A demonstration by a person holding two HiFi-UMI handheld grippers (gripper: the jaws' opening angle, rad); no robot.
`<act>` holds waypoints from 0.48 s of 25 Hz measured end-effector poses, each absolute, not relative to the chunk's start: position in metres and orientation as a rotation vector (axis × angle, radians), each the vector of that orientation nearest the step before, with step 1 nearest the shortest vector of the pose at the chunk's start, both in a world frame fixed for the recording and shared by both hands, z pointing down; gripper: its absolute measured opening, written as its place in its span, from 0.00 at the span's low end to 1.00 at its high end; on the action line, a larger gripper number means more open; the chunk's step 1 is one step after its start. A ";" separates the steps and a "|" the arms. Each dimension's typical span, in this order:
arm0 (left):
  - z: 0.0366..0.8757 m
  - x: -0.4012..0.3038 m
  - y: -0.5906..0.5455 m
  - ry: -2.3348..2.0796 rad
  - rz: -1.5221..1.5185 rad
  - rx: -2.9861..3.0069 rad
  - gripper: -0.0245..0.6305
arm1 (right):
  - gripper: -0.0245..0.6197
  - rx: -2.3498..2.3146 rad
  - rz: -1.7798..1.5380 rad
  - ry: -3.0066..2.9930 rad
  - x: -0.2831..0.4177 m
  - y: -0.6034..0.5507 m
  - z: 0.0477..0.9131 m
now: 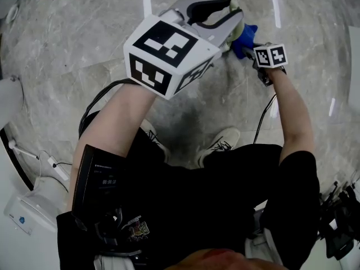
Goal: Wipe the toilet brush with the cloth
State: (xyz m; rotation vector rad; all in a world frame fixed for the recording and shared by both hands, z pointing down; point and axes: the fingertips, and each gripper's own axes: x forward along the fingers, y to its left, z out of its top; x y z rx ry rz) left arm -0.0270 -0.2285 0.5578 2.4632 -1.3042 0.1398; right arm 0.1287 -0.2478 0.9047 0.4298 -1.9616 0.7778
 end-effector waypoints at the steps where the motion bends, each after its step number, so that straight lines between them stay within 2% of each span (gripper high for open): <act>1: 0.558 -0.027 -0.229 -1.305 0.138 2.463 0.21 | 0.13 0.417 0.768 -1.927 0.145 -0.238 0.910; 8: 0.558 -0.027 -0.231 -1.310 0.133 2.463 0.21 | 0.13 0.662 0.672 -1.624 0.271 -0.233 0.940; 12: 0.557 -0.029 -0.231 -1.314 0.138 2.473 0.21 | 0.13 0.797 0.639 -1.598 0.281 -0.254 0.934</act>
